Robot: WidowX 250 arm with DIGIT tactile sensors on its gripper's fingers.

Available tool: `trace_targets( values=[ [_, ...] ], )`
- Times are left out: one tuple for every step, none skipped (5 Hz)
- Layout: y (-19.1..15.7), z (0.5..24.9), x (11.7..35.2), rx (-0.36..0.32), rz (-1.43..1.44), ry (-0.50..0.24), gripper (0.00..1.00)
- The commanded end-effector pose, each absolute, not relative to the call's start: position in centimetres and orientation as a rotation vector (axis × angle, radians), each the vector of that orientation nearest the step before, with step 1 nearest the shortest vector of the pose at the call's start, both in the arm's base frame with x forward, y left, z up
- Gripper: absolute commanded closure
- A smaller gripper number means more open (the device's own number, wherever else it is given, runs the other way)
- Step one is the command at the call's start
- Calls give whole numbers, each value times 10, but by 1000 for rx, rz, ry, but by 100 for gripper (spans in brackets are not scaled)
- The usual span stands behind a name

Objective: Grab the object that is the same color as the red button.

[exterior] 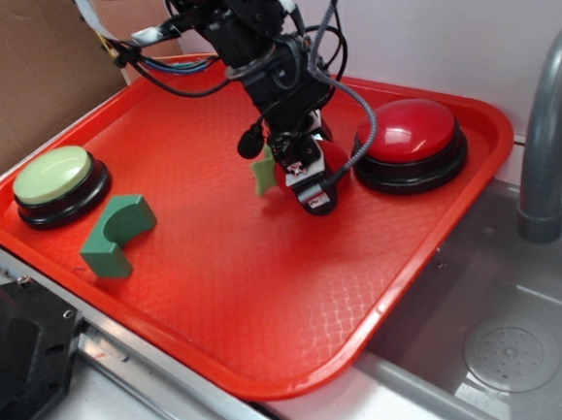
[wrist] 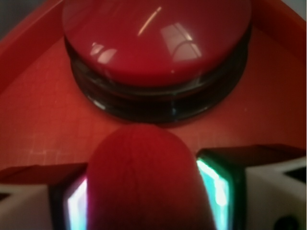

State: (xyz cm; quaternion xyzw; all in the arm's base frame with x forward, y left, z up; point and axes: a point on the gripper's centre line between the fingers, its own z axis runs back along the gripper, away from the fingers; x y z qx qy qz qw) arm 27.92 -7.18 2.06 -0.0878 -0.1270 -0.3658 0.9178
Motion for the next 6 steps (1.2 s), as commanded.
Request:
trace_targets(
  values=[
    [-69,76,284,-56,-615,-75,100],
    [-49,122,280,-11,-454,-30,100],
    [-29,161,267,7,-337,-61,100],
    [-1,187,245,11,-204,-125,100],
    [23,192,223,15,-63,-146,100],
    [26,184,222,-59,1,-85,100]
  ],
)
